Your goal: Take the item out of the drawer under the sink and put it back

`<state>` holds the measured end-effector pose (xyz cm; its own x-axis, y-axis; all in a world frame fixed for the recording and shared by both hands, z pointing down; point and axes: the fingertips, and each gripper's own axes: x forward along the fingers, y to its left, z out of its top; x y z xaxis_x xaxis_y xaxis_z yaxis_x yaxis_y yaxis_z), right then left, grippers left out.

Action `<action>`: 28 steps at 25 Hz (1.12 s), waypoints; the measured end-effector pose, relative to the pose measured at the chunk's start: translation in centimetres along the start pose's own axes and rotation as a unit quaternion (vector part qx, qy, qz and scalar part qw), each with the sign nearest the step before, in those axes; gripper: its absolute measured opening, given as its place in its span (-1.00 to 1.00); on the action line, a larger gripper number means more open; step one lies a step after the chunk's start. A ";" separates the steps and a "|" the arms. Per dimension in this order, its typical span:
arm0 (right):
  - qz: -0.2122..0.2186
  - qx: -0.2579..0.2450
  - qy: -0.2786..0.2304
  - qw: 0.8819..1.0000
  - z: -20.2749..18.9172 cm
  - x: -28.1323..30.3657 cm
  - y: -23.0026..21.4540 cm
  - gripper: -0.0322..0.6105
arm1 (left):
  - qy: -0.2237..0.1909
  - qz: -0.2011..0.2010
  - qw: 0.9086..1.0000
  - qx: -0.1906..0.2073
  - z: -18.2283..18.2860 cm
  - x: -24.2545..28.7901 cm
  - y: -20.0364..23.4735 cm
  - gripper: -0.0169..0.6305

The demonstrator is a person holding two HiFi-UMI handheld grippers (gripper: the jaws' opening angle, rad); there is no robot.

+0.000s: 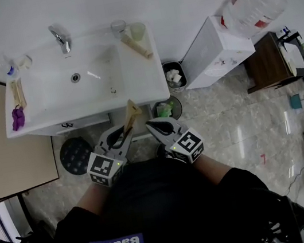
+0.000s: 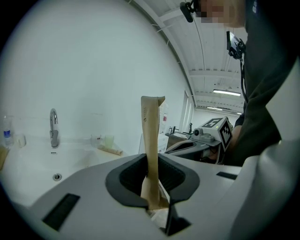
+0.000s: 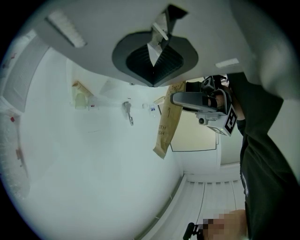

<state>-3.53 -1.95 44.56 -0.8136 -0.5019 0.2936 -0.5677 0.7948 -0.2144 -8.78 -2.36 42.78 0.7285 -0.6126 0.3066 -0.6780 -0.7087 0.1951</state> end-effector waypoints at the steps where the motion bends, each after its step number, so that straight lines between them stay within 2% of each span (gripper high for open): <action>1: 0.002 0.000 0.000 1.000 0.0 0.1 0.1 -0.89 | -0.002 0.001 1.000 0.001 0.0 -0.1 0.1 -0.75; 20: 0.009 0.000 0.007 1.000 -0.2 0.0 0.4 -0.89 | 0.018 0.012 1.000 0.015 -1.1 -0.2 0.4 -0.75; 28: 0.004 0.007 0.004 1.000 -0.5 -0.3 0.4 -0.89 | 0.042 0.014 0.999 0.026 -2.8 0.2 0.5 -0.75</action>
<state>-3.45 -1.32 44.83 -0.8171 -0.4927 0.2992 -0.5629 0.7940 -0.2296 -9.21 -1.89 45.55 0.6968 -0.6025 0.3893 -0.6908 -0.7098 0.1378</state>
